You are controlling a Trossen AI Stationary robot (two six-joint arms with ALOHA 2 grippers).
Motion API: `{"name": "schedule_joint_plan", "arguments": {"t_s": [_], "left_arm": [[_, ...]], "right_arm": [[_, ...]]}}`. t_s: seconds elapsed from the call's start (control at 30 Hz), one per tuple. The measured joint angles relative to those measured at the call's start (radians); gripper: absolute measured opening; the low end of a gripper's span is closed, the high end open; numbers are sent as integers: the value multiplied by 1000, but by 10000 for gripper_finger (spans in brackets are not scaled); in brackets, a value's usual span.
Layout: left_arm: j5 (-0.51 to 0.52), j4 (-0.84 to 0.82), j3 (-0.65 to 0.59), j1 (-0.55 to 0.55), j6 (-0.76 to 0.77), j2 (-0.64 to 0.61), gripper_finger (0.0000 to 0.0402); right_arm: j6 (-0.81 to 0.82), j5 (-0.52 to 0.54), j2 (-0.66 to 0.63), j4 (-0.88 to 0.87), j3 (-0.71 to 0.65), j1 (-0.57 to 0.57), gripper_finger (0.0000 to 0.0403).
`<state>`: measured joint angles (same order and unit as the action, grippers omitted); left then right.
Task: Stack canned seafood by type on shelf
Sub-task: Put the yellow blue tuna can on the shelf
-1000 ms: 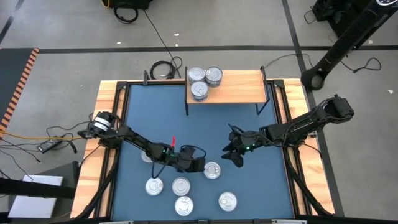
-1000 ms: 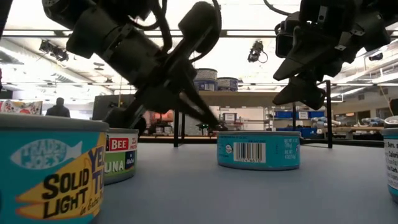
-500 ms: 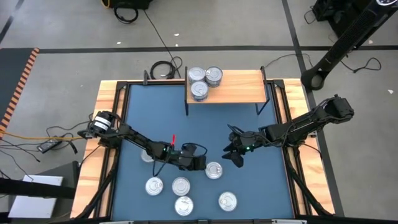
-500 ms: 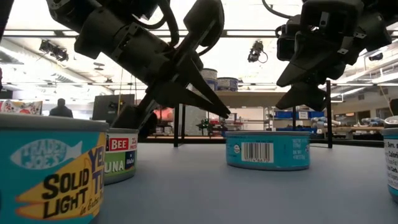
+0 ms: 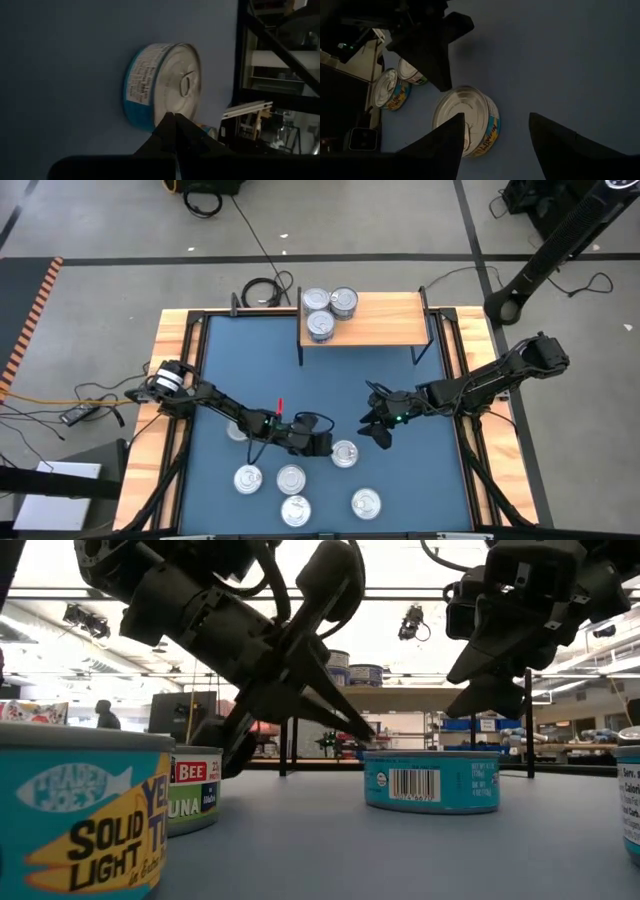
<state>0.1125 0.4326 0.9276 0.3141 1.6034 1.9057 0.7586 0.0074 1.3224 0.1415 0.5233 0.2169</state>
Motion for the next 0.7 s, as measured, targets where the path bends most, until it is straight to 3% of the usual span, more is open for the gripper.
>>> {"name": "schedule_joint_plan", "arguments": {"t_s": [0.5,0.7], "left_arm": [[-18,-37,0,-19,-28,3,0],[-81,56,14,-19,-28,62,0]], "right_arm": [[-2,55,0,-30,0,0,225],[6,55,0,-43,0,0,225]]}}
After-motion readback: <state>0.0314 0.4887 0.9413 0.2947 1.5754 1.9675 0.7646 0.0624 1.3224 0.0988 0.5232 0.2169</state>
